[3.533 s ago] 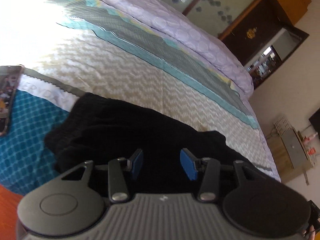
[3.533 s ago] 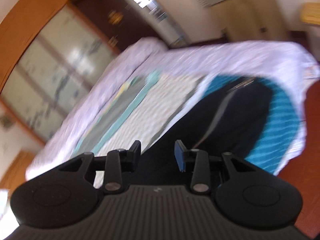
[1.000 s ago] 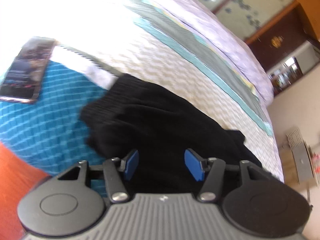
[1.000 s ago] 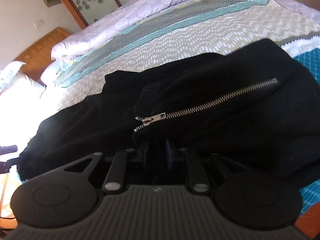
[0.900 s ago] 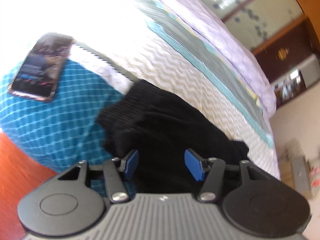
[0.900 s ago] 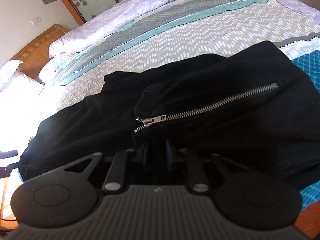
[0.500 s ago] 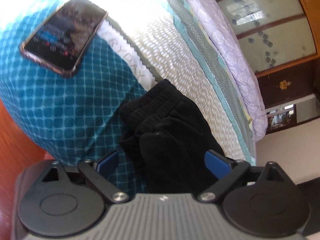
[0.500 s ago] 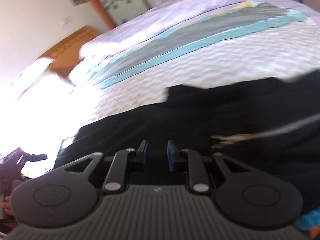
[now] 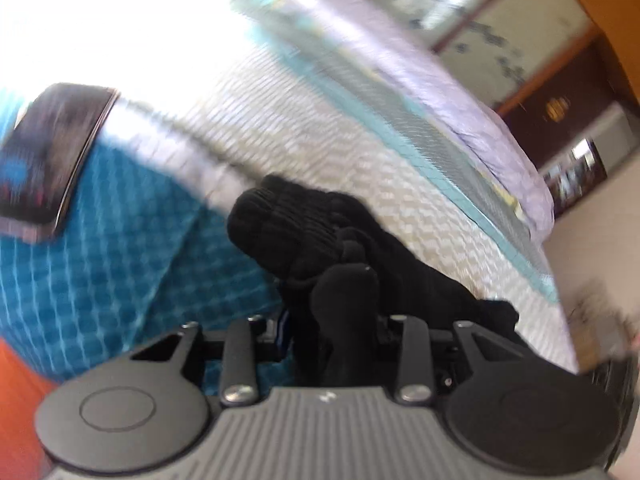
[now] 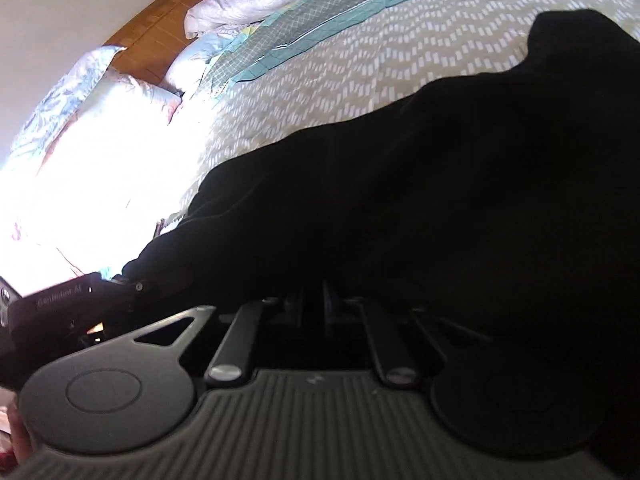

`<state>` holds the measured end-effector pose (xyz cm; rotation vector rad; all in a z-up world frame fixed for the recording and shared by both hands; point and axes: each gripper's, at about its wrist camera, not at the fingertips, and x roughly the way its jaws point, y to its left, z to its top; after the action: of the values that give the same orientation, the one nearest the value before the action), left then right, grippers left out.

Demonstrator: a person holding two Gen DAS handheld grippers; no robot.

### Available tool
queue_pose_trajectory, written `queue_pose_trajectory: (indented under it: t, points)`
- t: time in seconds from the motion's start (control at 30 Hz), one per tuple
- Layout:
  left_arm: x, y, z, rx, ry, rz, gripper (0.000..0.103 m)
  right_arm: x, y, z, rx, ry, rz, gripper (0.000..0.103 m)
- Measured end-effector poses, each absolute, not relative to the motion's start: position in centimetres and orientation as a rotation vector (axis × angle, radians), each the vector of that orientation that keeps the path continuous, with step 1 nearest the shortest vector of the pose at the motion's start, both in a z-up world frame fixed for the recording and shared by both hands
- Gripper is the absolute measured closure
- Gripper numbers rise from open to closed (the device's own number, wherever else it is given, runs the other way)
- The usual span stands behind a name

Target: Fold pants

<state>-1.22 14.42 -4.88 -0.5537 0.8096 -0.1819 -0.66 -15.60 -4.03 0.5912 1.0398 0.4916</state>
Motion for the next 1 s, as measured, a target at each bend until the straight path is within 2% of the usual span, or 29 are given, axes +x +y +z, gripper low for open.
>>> queue_pose_trajectory:
  t: [0.1, 0.23, 0.3, 0.37, 0.43, 0.5, 0.53, 0.63, 0.7, 0.8, 1.0]
  points:
    - [-2.4, 10.2, -1.3, -0.323, 0.709, -0.271, 0.072, -1.4, -17.0, -3.4, 0.646, 1.027, 0.482, 0.089]
    - [-4.2, 2.6, 1.6, 0.013, 0.61, -0.425, 0.071, -3.7, -21.8, -1.9, 0.742, 0.91, 0.394, 0.086]
    - [-5.0, -1.3, 1.4, 0.152, 0.604, -0.497, 0.065, -4.9, -25.1, -1.0, 0.792, 0.843, 0.313, 0.086]
    - [-5.6, -5.0, 0.2, 0.267, 0.631, -0.565, 0.04, -6.4, -28.5, -0.1, 0.811, 0.773, 0.223, 0.086]
    - [-6.6, -7.7, -1.5, 0.346, 0.671, -0.646, 0.026, -7.9, -31.0, 0.3, 0.814, 0.725, 0.148, 0.086]
    - [-7.7, -9.2, -2.8, 0.39, 0.709, -0.694, 0.025, -9.0, -32.6, 0.4, 0.82, 0.704, 0.109, 0.085]
    - [-8.2, -9.3, -2.9, 0.397, 0.701, -0.706, 0.022, -9.5, -33.1, 0.2, 0.826, 0.7, 0.099, 0.085]
    - [-9.4, -7.9, -1.1, 0.356, 0.661, -0.727, 0.016, -10.5, -33.7, -0.4, 0.851, 0.702, 0.119, 0.073]
    - [-9.4, -5.6, 0.6, 0.263, 0.653, -0.714, 0.012, -10.5, -33.4, -0.7, 0.866, 0.705, 0.153, 0.052]
    - [-8.7, -0.9, 2.3, 0.087, 0.666, -0.639, 0.007, -9.4, -31.6, -0.7, 0.834, 0.724, 0.202, 0.036]
    - [-6.5, 6.0, 1.3, -0.188, 0.769, -0.455, 0.01, -8.3, -27.3, 0.2, 0.616, 0.787, 0.324, 0.036]
